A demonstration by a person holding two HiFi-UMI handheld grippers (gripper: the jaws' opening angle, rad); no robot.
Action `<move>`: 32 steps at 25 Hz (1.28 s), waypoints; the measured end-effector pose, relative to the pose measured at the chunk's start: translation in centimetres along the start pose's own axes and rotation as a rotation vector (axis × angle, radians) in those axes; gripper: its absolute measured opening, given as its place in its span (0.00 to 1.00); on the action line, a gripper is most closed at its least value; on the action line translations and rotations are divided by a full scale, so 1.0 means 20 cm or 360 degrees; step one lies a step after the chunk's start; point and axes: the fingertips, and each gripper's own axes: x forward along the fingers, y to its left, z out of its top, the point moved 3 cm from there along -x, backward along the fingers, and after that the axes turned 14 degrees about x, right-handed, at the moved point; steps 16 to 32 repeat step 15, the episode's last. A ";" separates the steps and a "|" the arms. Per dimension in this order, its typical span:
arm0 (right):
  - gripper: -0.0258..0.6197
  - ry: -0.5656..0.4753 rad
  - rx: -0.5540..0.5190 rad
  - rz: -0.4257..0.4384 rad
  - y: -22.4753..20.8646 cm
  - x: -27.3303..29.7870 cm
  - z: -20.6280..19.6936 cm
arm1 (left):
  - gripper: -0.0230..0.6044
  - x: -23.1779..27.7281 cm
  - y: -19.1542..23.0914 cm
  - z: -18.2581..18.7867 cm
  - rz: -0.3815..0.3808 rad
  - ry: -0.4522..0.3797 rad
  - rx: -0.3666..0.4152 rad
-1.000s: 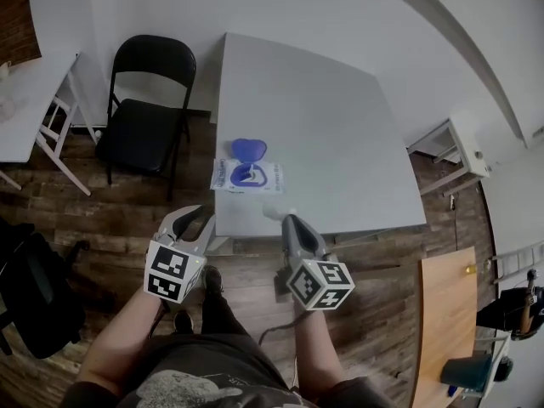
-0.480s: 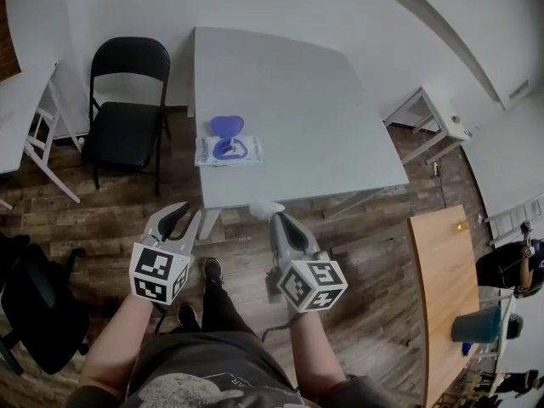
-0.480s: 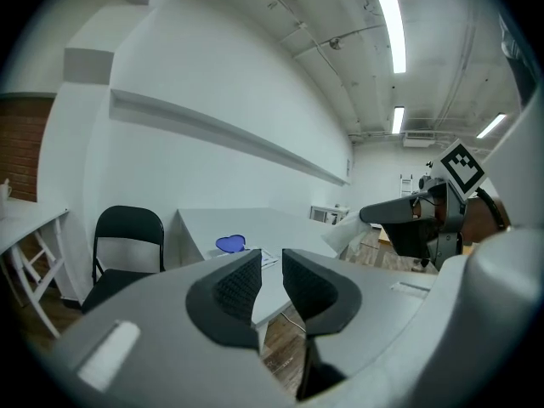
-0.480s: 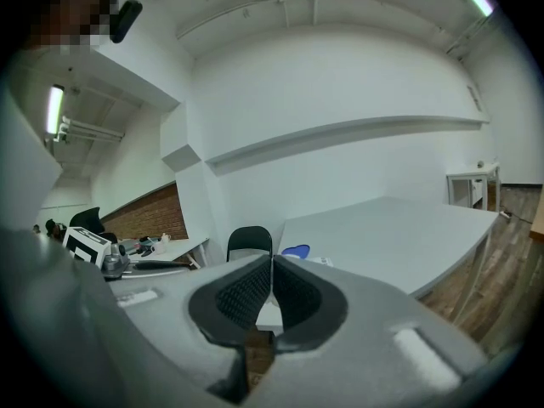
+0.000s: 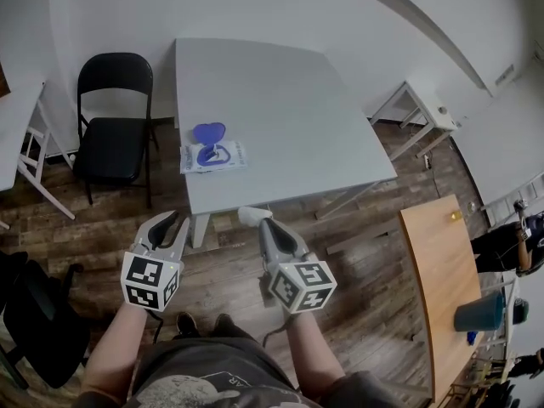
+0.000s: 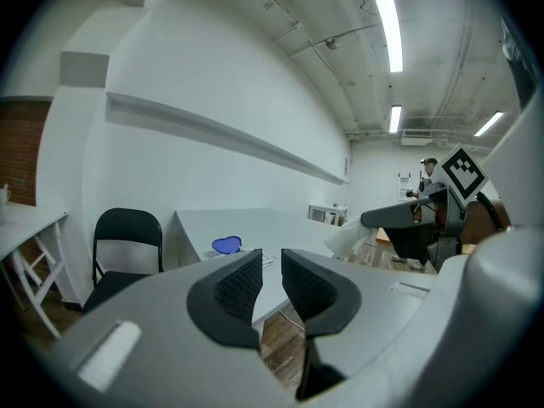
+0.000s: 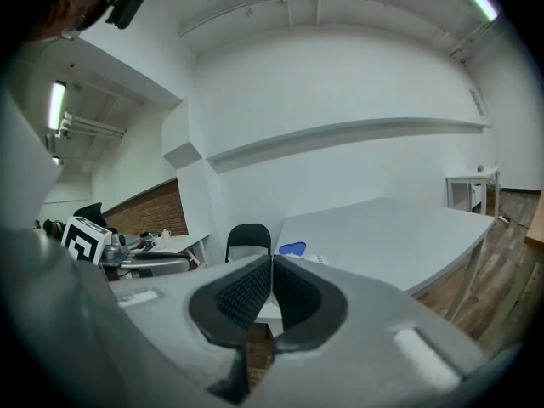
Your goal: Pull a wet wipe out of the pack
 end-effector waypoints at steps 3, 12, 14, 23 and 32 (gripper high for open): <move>0.04 0.0007 -0.0011 0.0014 -0.01 0.02 0.04 | 0.18 0.02 0.01 0.01 0.0029 0.0027 -0.0015; 0.04 0.0011 -0.0065 0.0054 -0.07 0.00 0.10 | 0.18 0.06 -0.08 0.07 0.0018 0.0010 -0.0013; 0.04 0.0021 -0.0072 0.0064 -0.07 0.00 0.10 | 0.18 0.06 -0.09 0.07 0.0021 0.0016 -0.0011; 0.04 0.0027 -0.0074 0.0069 -0.07 0.00 0.10 | 0.18 0.06 -0.09 0.07 0.0023 0.0019 -0.0010; 0.04 0.0027 -0.0074 0.0069 -0.07 0.00 0.10 | 0.18 0.06 -0.09 0.07 0.0023 0.0019 -0.0010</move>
